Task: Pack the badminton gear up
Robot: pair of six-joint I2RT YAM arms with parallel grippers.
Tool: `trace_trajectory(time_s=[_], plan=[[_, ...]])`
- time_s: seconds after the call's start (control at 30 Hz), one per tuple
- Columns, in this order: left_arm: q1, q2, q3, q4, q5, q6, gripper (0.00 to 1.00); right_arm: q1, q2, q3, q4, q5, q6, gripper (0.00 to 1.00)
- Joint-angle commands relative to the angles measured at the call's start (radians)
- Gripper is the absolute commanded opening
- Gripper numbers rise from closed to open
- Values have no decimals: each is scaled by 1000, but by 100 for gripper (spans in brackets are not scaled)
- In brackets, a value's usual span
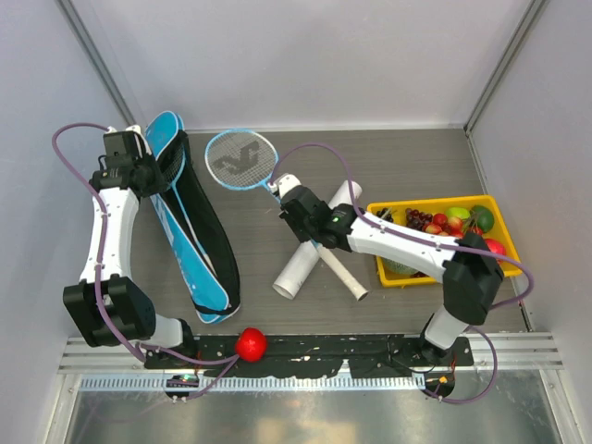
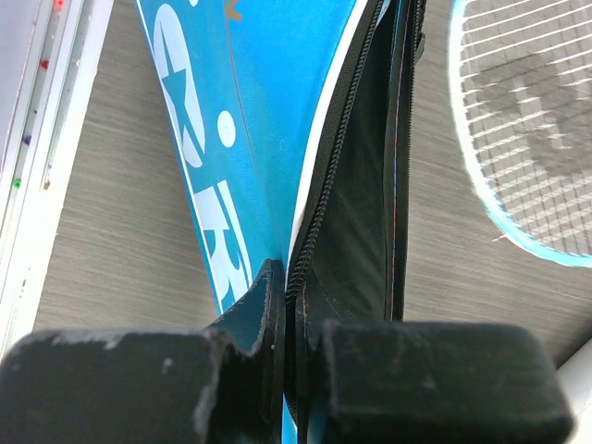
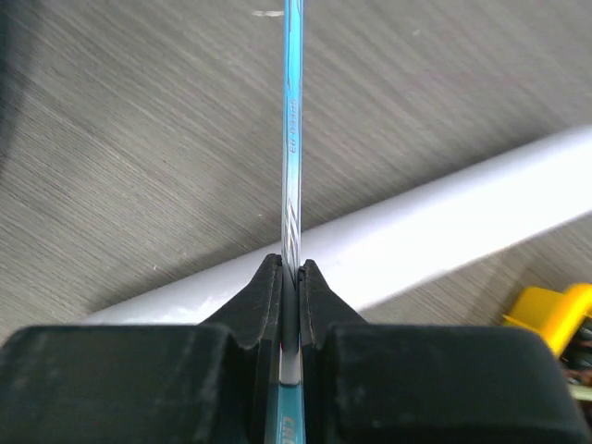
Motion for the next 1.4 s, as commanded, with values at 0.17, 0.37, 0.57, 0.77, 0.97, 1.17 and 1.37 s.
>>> trace_trajectory(time_s=[0.17, 0.37, 0.57, 0.77, 0.97, 1.17, 1.37], plan=[[0, 69, 130, 69, 81, -21, 0, 39, -279, 36, -91, 90, 5, 5], [-7, 101, 130, 96, 150, -58, 0, 162, -318, 24, -145, 152, 26, 5], [-10, 119, 134, 96, 178, -77, 0, 237, -216, 66, -188, 235, 63, 5], [-15, 127, 120, 103, 198, -78, 0, 259, -120, 158, -223, 295, 68, 5], [-35, 136, 95, 135, 232, -104, 0, 280, -54, 238, -189, 289, 23, 5], [-76, 153, 83, 162, 270, -146, 0, 279, 138, 414, -188, 297, -32, 5], [-113, 159, 51, 202, 307, -187, 0, 279, 326, 634, -228, 323, -44, 5]])
